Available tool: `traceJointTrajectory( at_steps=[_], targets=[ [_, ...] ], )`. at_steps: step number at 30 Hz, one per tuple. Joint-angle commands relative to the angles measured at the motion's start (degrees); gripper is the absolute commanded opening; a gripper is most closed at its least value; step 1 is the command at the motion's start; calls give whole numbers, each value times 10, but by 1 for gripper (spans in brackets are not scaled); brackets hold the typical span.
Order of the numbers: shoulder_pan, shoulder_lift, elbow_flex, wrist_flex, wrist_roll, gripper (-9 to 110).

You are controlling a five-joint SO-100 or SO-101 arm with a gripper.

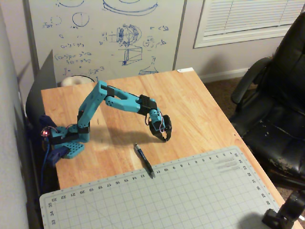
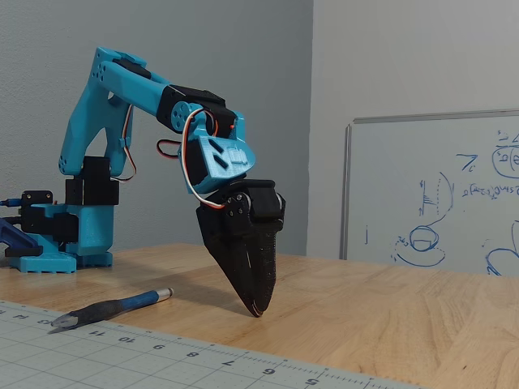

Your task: Touch the pen.

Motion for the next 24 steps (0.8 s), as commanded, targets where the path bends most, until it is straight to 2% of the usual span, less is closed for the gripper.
traceJointTrajectory(
  at_steps=[1,24],
  targets=[
    [-75,1270,899,295,5,1],
    [-75,1272,899,295,4,1]
  ],
)
